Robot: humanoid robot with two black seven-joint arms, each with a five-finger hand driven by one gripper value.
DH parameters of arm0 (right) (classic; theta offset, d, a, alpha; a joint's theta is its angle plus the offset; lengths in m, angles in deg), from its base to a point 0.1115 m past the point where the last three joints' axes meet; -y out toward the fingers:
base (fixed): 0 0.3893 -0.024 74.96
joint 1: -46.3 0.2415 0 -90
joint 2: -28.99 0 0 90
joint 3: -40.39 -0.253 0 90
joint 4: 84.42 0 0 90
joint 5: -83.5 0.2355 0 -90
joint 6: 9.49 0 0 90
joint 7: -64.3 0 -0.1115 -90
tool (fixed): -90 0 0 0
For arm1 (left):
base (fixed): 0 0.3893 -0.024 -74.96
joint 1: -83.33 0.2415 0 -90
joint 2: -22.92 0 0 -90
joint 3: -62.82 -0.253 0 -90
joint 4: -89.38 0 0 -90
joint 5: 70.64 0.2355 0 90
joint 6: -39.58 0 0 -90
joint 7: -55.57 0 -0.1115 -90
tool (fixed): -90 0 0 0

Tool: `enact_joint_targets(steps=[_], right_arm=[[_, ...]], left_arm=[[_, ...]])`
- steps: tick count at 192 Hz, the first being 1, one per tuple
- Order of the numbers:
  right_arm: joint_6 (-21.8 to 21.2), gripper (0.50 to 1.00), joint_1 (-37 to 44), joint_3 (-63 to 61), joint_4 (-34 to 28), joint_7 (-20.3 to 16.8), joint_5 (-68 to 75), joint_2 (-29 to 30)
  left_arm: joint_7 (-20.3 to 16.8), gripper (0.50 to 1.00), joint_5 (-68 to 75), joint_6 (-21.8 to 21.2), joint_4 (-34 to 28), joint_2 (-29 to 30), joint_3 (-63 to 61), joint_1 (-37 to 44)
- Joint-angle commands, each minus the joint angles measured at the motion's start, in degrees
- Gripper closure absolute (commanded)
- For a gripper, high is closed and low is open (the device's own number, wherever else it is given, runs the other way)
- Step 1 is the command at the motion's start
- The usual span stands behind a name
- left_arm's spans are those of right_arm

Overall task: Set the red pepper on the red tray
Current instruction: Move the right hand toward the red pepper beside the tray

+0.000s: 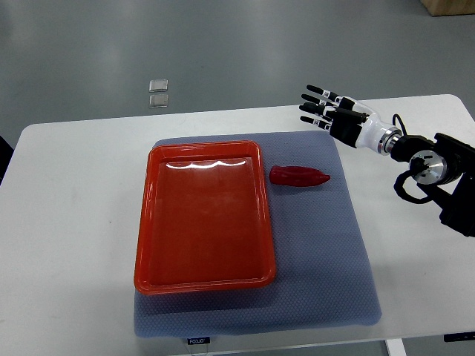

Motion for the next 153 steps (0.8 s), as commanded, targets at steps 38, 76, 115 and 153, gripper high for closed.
enact_joint_targets(steps=[38, 76, 115, 153], right_arm=[[-0.42, 0.585, 0.08, 0.10, 0.00, 0.01, -0.13, -0.13], [-0.33, 0.587, 0.17, 0.10, 0.00, 0.01, -4.96, -0.30], [-0.50, 0.587, 2.01, 0.01, 0.00, 0.10, -10.32, -1.01], [-1.30, 0.587, 5.26, 0.18, -0.09, 0.54, -22.72, -0.92]], left_arm=[[0.00, 0.500, 0.00, -0.18, -0.35, 0.00, 0.00, 0.00], [0.00, 0.500, -0.09, -0.35, -0.88, 0.00, -0.27, -0.26], [0.00, 0.500, 0.00, -0.27, -0.70, 0.00, 0.09, -0.26], [0.00, 0.500, -0.09, -0.35, -0.79, 0.00, -0.09, -0.26]])
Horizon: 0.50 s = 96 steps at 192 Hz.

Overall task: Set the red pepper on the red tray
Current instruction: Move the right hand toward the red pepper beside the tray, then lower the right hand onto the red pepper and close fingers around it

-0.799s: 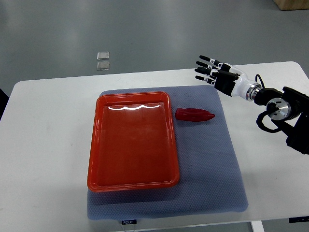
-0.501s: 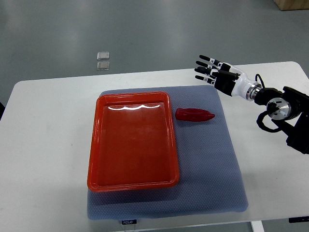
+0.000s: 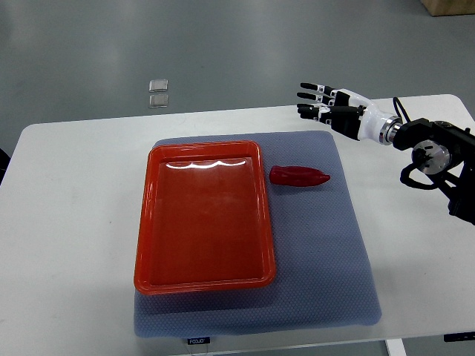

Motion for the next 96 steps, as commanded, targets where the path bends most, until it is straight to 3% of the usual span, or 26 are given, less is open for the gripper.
enact_joint_targets(steps=[1, 34, 68, 96], right_arm=[[-0.28, 0.587, 1.60, 0.20, -0.09, 0.35, -7.45, 0.06], [-0.11, 0.587, 2.74, 0.11, -0.18, 1.58, -23.28, -0.29], [-0.02, 0.587, 3.01, 0.38, -5.89, 2.11, -38.83, -3.37], [0.15, 0.587, 3.89, 0.46, -6.15, 2.11, -51.14, -2.75]], left_arm=[[0.00, 0.500, 0.00, -0.01, -0.05, 0.00, -0.08, 0.00], [0.00, 0.500, 0.00, -0.01, -0.05, 0.00, 0.01, 0.00], [0.00, 0.500, 0.08, -0.01, -0.05, 0.00, 0.01, 0.00], [0.00, 0.500, 0.00, -0.01, -0.05, 0.00, 0.01, 0.00]])
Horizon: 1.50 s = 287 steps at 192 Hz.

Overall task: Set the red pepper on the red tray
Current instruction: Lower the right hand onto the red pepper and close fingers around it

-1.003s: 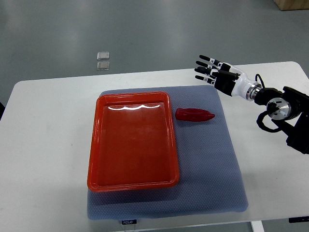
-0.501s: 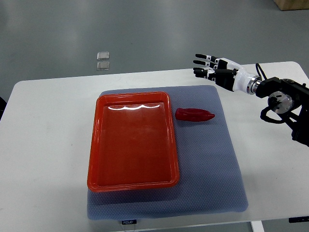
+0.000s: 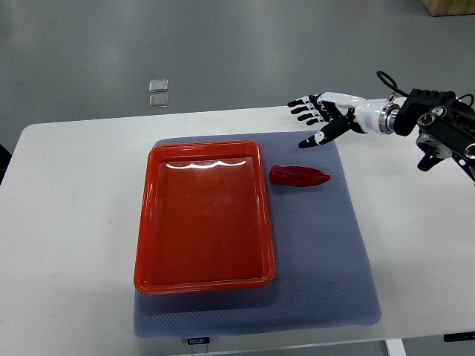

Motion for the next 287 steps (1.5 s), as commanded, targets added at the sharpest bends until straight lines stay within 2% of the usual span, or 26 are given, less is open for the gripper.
enact_joint_targets(steps=[1, 23, 70, 114, 144, 192, 225, 257, 262, 276, 287], right_arm=[[0.14, 0.587, 0.74, 0.09, -0.33, 0.00, -8.31, 0.34], [0.14, 0.587, 1.62, 2.54, -0.42, 0.00, -14.90, 1.30], [1.11, 0.589, 5.93, 13.01, -0.33, 0.00, -15.61, 1.74], [1.46, 0.589, 5.75, 14.15, -0.16, -0.09, -15.69, 4.47], [3.39, 0.591, 5.40, 14.94, -0.07, -0.09, -15.69, 5.87], [6.38, 0.601, 5.49, 18.46, 0.37, -0.09, -15.69, 5.96], [6.82, 0.611, 4.79, 19.16, 0.37, -0.09, -15.69, 6.22], [6.82, 0.679, 4.79, 19.25, 0.28, -0.09, -15.78, 6.31], [6.82, 0.703, 4.70, 19.25, 0.28, -0.09, -15.69, 6.31], [6.82, 0.711, 4.70, 19.25, 0.28, 0.00, -15.69, 6.31], [6.73, 0.758, 4.79, 19.33, 0.28, -0.09, -15.78, 6.31]], left_arm=[[0.00, 0.500, -0.02, -0.03, 0.00, 0.00, 0.00, 0.00], [0.00, 0.500, -0.02, -0.03, 0.00, 0.00, 0.00, 0.00], [0.00, 0.500, 0.06, -0.03, 0.00, 0.00, 0.00, 0.00], [0.00, 0.500, -0.02, 0.05, 0.00, 0.00, 0.00, 0.00], [0.00, 0.500, -0.02, 0.05, 0.00, 0.00, 0.00, 0.00], [0.00, 0.500, -0.02, -0.03, 0.00, 0.00, 0.00, 0.00], [0.00, 0.500, 0.07, -0.03, 0.00, 0.00, 0.00, 0.00], [0.00, 0.500, -0.02, -0.03, 0.00, 0.00, 0.00, 0.00], [0.00, 0.500, -0.02, 0.05, 0.00, 0.00, 0.00, 0.00], [0.00, 0.500, 0.07, -0.03, 0.00, 0.00, 0.00, 0.00], [0.00, 0.500, -0.02, -0.03, 0.00, 0.00, 0.00, 0.00]])
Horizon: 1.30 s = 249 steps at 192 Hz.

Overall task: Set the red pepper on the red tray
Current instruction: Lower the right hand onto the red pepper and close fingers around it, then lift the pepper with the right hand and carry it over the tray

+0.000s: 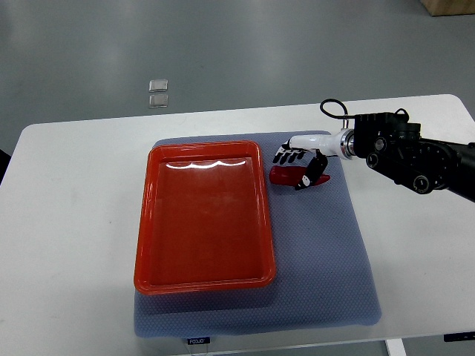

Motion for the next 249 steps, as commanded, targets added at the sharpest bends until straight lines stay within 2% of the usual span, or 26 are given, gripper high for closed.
enact_joint_targets(steps=[1, 26, 38, 42, 57, 69, 138, 179, 190, 215, 233, 249], right_arm=[[-0.11, 0.758, 0.07, 0.08, -0.04, 0.00, -0.03, 0.00], [-0.55, 0.842, 0.15, 0.34, -0.04, 0.00, -0.03, 0.00], [-0.46, 0.863, 0.24, 1.14, -0.04, 0.09, -0.03, 0.00], [-0.46, 0.895, 0.33, 1.49, -0.04, 0.09, -0.03, 0.00], [-0.37, 0.965, 0.42, 1.93, -0.04, 0.09, -0.21, 0.00], [-0.37, 1.000, 0.42, 1.93, -0.04, 0.09, -0.21, 0.00], [-0.28, 1.000, 4.11, 0.79, -0.91, 0.61, 0.85, -0.53], [-0.72, 1.000, 7.62, 0.87, -4.52, 6.06, 1.11, 0.09], [-0.81, 1.000, 7.80, 0.96, -5.13, 6.15, 1.02, 1.41], [-0.90, 1.000, 7.89, 1.93, -4.96, 5.89, 0.41, 8.70], [-0.99, 1.000, 7.98, 1.93, -4.78, 5.80, 0.15, 10.64], [-0.99, 0.914, 7.63, 1.93, -4.52, 5.80, 0.06, 12.04]], left_arm=[[0.00, 0.500, -0.01, -0.01, 0.00, 0.00, 0.00, 0.00], [0.00, 0.500, 0.08, -0.01, 0.00, 0.00, 0.00, 0.00], [0.00, 0.500, -0.01, 0.07, 0.00, 0.00, 0.00, 0.00], [0.00, 0.500, -0.01, -0.01, 0.00, 0.00, 0.00, 0.00], [0.00, 0.500, 0.08, -0.01, 0.00, 0.00, 0.00, 0.00], [0.00, 0.500, -0.01, -0.01, 0.00, 0.00, 0.00, 0.00], [0.00, 0.500, -0.01, -0.01, 0.00, 0.00, 0.00, 0.00], [0.00, 0.500, -0.01, -0.01, 0.00, 0.00, 0.00, 0.00], [0.00, 0.500, 0.08, -0.01, 0.00, 0.00, 0.00, 0.00], [0.00, 0.500, -0.01, -0.01, 0.00, 0.00, 0.00, 0.00], [0.00, 0.500, -0.01, -0.01, 0.00, 0.00, 0.00, 0.00], [0.00, 0.500, -0.01, -0.01, 0.00, 0.00, 0.00, 0.00]])
